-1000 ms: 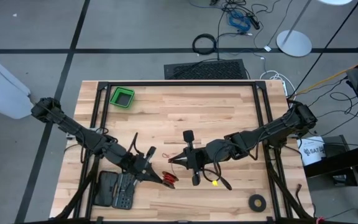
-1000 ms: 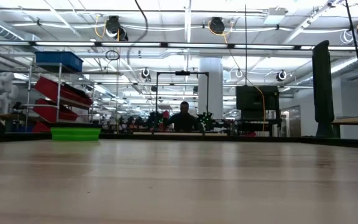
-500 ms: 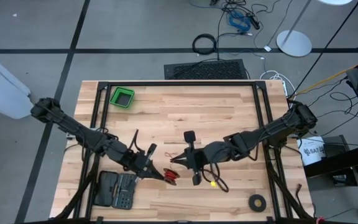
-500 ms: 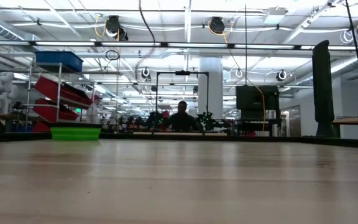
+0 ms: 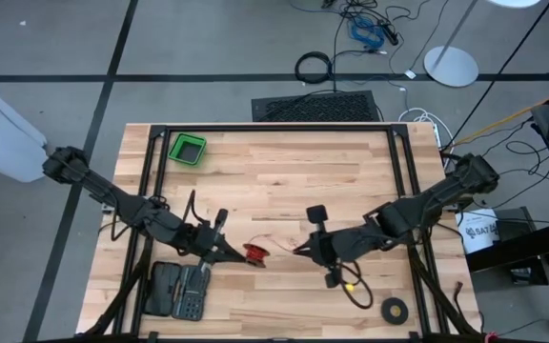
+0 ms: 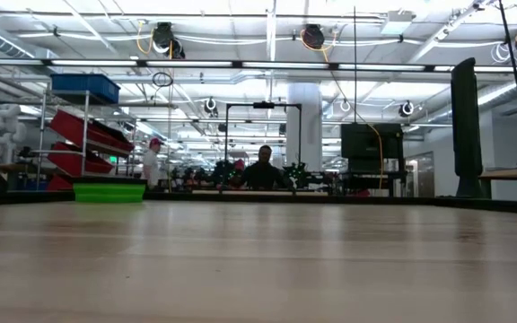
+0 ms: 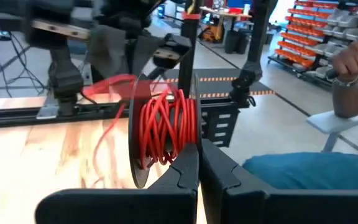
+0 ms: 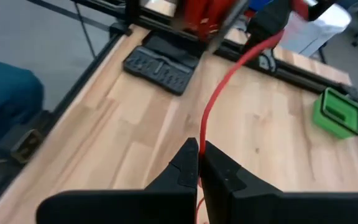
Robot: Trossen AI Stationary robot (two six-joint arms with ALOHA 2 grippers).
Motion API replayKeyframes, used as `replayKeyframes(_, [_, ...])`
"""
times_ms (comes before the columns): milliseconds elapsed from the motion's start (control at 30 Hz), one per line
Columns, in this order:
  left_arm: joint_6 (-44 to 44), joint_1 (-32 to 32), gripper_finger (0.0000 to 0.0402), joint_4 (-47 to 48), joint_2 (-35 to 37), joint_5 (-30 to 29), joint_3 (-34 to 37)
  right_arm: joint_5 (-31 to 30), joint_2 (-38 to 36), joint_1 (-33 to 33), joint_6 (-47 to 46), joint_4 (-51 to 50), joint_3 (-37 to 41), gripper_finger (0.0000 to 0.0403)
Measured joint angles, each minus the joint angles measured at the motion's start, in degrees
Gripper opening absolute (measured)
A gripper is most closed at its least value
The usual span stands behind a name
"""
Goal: Coil cords
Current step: Coil the red wire into the spool
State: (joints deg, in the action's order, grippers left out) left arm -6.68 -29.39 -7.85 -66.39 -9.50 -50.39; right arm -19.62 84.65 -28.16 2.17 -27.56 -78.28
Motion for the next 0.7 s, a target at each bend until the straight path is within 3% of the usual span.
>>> replayKeyframes(233, [1.5,0.0,0.0001,-5.0,0.7,2.0,0.0,-3.5,-0.9,-2.3,-3.6,-2.9,0.0,0.0000])
replayKeyframes(367, [2.6,0.0,0.0001,-11.6,0.6,7.5,0.0,-4.7,0.9,-0.3,-0.8,2.0,0.0,0.0000])
replayKeyframes(700, [0.0,0.2,0.0001,-13.3,-3.5,10.0,0.0,-4.9,1.2,4.5,10.1,20.3,0.0,0.0000])
